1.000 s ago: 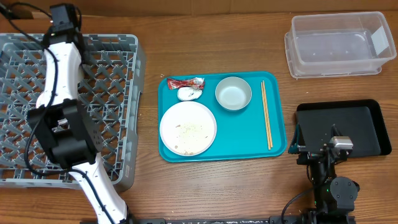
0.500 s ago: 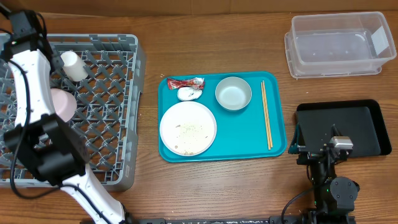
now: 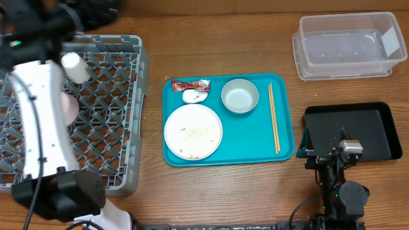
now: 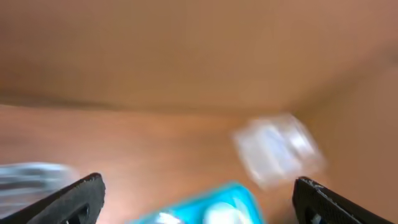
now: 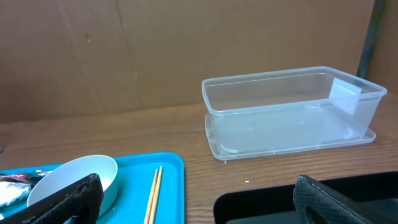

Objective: Sort waste into correct bins and load items into the dishwasher
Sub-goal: 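Move the left gripper over the teal tray to the small bowl, then grasp the rim of the small grey bowl with the left gripper, then carry the bowl left and lower it into the rack's front area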

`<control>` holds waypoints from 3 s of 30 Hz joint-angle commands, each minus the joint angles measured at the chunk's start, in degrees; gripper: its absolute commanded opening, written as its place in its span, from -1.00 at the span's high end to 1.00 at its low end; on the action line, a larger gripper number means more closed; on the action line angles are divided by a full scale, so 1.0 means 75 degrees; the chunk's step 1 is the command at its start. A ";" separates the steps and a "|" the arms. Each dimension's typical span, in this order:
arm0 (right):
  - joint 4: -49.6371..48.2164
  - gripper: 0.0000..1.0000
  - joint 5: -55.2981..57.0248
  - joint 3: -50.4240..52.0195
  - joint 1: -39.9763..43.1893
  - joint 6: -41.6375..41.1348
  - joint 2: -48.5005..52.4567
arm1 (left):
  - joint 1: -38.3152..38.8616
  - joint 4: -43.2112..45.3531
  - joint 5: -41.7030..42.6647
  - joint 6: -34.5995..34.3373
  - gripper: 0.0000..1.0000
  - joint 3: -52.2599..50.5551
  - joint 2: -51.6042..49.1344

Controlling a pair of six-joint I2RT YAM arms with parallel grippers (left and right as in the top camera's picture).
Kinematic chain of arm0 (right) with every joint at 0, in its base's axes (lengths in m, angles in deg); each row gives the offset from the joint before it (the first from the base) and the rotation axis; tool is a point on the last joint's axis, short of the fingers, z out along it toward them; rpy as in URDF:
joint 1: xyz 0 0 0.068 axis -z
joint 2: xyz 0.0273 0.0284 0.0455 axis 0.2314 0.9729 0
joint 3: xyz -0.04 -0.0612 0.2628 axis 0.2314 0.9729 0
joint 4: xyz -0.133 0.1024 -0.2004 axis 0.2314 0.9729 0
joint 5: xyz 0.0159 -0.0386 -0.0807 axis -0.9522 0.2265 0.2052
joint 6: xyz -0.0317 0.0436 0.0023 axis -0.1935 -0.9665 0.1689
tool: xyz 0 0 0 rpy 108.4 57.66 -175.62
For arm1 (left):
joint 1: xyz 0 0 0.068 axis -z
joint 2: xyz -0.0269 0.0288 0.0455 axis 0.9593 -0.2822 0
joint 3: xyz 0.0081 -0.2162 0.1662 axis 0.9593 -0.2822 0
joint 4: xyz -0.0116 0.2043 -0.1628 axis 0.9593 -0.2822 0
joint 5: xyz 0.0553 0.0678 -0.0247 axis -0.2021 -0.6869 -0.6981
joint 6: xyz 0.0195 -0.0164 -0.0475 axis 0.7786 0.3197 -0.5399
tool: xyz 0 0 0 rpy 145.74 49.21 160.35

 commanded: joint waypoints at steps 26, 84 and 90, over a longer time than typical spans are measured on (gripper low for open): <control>-0.0050 -0.99 0.0052 0.0082 0.0038 0.0026 -0.0090 | 0.6898 -0.2057 -0.5607 0.2681 -0.80 -0.0026 -0.3995; -0.0050 -0.99 0.0052 0.0082 0.0038 0.0026 -0.0090 | -0.4348 -0.5986 0.3742 0.3133 0.92 -0.1137 0.0055; -0.0047 -0.99 0.0052 0.0082 0.0038 0.0026 -0.0090 | -0.5808 -0.4500 0.5601 0.3142 0.92 -0.3351 -0.0163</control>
